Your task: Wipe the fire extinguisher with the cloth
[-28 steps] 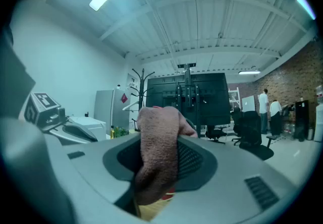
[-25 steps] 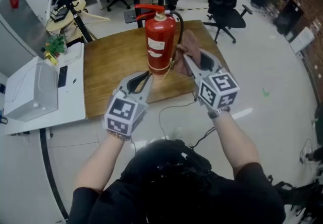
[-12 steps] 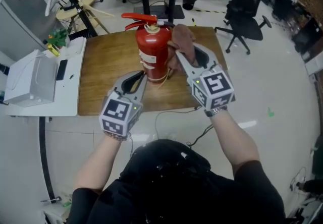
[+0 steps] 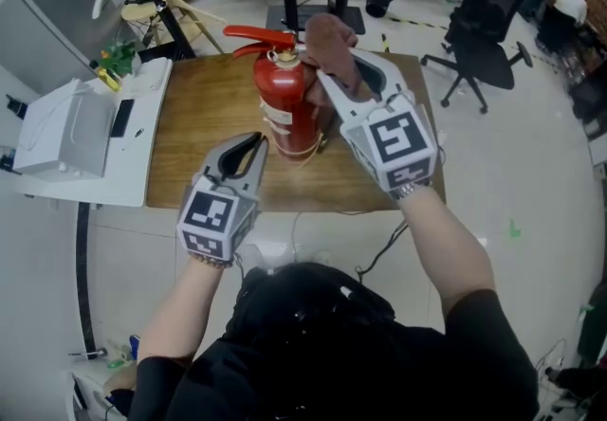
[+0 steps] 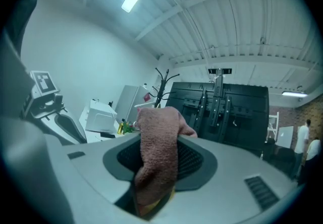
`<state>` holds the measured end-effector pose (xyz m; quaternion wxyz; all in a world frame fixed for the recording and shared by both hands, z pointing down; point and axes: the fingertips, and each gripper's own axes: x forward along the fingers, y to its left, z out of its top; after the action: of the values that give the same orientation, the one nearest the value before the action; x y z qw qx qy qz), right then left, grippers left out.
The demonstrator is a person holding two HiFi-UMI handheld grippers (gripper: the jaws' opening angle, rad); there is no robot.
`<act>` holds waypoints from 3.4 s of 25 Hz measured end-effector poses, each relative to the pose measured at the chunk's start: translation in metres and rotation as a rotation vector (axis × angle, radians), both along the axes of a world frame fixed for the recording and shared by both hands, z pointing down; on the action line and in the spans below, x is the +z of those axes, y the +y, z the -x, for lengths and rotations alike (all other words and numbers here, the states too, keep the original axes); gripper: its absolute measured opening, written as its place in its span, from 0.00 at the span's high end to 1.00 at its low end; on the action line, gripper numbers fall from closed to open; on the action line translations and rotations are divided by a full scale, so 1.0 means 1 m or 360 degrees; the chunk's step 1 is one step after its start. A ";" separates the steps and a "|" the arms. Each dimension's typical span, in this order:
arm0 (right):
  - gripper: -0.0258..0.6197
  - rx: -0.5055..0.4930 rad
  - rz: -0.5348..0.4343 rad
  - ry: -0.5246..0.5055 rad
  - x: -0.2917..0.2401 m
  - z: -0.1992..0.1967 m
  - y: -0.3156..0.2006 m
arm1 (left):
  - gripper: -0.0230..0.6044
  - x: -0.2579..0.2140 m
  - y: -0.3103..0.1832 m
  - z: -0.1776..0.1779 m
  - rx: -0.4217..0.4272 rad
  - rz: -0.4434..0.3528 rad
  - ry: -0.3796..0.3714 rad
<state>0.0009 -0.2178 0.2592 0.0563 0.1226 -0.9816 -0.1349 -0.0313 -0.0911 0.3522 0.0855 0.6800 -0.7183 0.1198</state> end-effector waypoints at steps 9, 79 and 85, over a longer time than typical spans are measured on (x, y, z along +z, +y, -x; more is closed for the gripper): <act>0.69 0.0080 -0.0109 0.0132 0.007 0.028 -0.003 | 0.93 -0.003 -0.004 0.025 0.0092 -0.0013 -0.0006; 0.70 0.0278 0.0931 0.0425 0.342 -0.019 -0.044 | 0.93 0.060 -0.022 0.008 0.0241 0.0293 0.0050; 0.70 0.0264 0.0953 0.0533 0.371 -0.017 -0.038 | 0.93 0.064 -0.020 0.008 0.0206 0.0303 0.0051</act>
<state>0.0183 -0.2562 0.6306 0.2607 0.1563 -0.9415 0.1456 -0.0396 -0.1107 0.4161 0.1532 0.7156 -0.6567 0.1819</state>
